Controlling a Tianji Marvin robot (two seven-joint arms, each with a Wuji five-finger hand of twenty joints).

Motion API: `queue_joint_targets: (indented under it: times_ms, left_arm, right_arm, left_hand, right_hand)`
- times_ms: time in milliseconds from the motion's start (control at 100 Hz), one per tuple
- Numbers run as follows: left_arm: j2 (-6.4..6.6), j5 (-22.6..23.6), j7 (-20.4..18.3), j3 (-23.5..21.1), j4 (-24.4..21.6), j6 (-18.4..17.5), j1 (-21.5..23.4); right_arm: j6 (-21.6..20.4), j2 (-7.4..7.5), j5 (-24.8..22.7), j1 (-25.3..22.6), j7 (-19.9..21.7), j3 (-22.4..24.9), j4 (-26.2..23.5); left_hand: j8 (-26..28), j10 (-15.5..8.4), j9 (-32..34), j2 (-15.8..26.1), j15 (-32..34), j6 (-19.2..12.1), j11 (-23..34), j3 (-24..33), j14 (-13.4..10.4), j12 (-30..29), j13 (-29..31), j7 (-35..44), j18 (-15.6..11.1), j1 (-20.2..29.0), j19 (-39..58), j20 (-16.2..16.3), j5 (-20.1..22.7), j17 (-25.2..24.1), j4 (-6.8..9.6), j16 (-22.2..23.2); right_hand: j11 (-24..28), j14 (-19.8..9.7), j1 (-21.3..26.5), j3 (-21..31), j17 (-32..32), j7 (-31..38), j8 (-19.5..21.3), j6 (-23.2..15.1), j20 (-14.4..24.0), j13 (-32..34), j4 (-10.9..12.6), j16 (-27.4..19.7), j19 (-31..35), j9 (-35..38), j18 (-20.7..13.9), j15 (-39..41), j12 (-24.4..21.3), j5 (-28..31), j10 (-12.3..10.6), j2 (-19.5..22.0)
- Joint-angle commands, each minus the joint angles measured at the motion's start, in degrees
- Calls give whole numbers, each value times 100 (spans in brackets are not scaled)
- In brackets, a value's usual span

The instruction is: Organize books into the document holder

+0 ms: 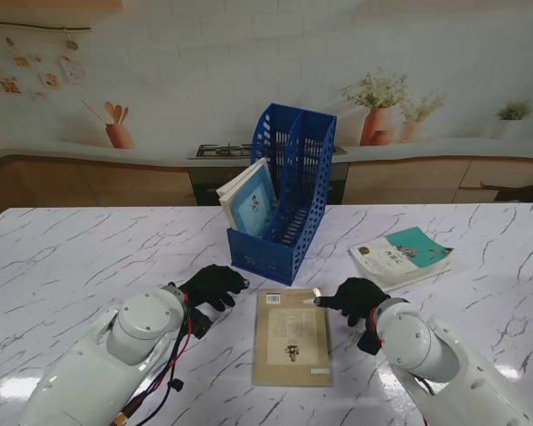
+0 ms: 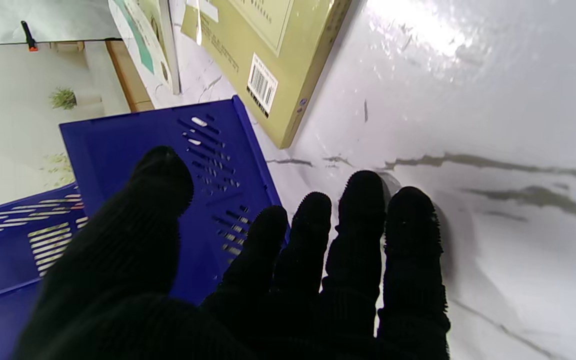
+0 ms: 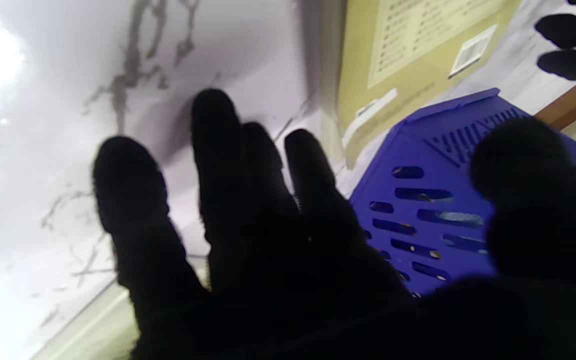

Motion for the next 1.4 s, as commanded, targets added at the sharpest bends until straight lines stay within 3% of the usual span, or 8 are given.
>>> queue_joint_targets:
  times_ms: [0, 190, 320, 470, 610, 860, 1030, 1390]
  left_arm:
    - [-59, -73, -97, 71, 104, -35, -64]
    - [-116, -278, -165, 275, 303, 372, -249]
    - [-158, -374, -151, 361, 417, 529, -310]
    - [-219, -545, -127, 463, 564, 612, -392]
    - [-261, -592, -103, 577, 680, 720, -484]
    - [-328, -739, -32, 641, 737, 925, -524]
    - [-371, -749, 106, 597, 674, 1255, -505]
    - [-422, -1080, 91, 592, 572, 1547, -460]
  right_arm:
    - [6, -114, 74, 20, 45, -54, 2]
    - [515, -84, 231, 38, 258, -162, -164]
    - [626, -109, 323, -16, 191, -154, -202]
    - [741, -114, 404, -34, 202, -148, -207]
    - [802, -125, 458, -30, 180, -171, -180]
    - [812, -159, 579, -33, 101, -193, -133]
    - [847, -182, 663, -27, 56, -200, -127]
    - [863, -194, 913, 85, 127, -391, -6]
  left_hand:
    - [-111, 155, -84, 35, -100, 249, 80, -168, 298, -119, 86, -132, -15, -188, 349, 47, -177, 191, 52, -170]
    - [-231, 475, -172, 95, 40, 668, 176, -189, 502, -194, 171, -379, 135, -202, 403, 4, -259, 470, 59, -247]
    - [-385, 667, -420, 174, 68, 858, 178, -193, 596, -256, 66, -699, 185, -183, 336, -93, -356, 489, 77, -393]
    - [-502, 773, -919, 335, -155, 866, -3, -310, 884, -368, -576, -1087, 579, -187, 134, -98, -663, -52, 105, -533]
    - [-560, 877, -1187, 450, -207, 934, -41, -387, 932, -403, -794, -1429, 629, -164, 67, -59, -864, -184, 134, -577]
    - [-488, 854, -1309, 574, -186, 1031, 47, -460, 794, -373, -789, -2139, 547, -55, 112, 22, -797, -122, 185, -554]
    - [-389, 847, -1282, 605, -110, 1098, 186, -398, 821, -303, -803, -2234, 466, -29, 101, 11, -876, -112, 198, -501]
    - [-296, 687, -1151, 672, 178, 1111, 612, -196, 767, -9, -582, -2284, 445, 209, 222, 51, -892, -9, 262, -246]
  right_hand:
    - [13, 69, -162, -54, 212, -102, -119, 364, -114, 47, 72, -223, 105, -195, -983, -158, -86, -210, 330, -64]
    - [-50, 178, -19, -143, 310, -225, -272, 633, -387, -88, 94, -432, -26, -480, -1049, -343, -94, -407, 571, 41]
    - [-14, 218, 63, -163, 310, -228, -300, 658, -476, -103, 108, -467, -100, -528, -1027, -401, -74, -418, 587, 83]
    - [-38, 243, 100, -185, 271, -250, -329, 704, -533, -148, 119, -485, -127, -593, -1013, -444, -82, -459, 613, 163]
    - [-38, 270, 137, -204, 225, -272, -353, 711, -566, -185, 128, -491, -142, -636, -989, -470, -80, -485, 638, 204]
    - [-21, 285, 153, -167, 200, -282, -374, 696, -597, -194, 138, -484, -143, -656, -975, -472, -72, -482, 635, 219]
    - [-22, 268, 195, -111, 178, -281, -381, 686, -608, -205, 146, -482, -142, -664, -977, -474, -73, -486, 634, 247]
    - [-6, 309, 441, 53, 150, -293, -393, 755, -618, -248, 180, -507, -145, -748, -958, -541, -60, -523, 687, 247]
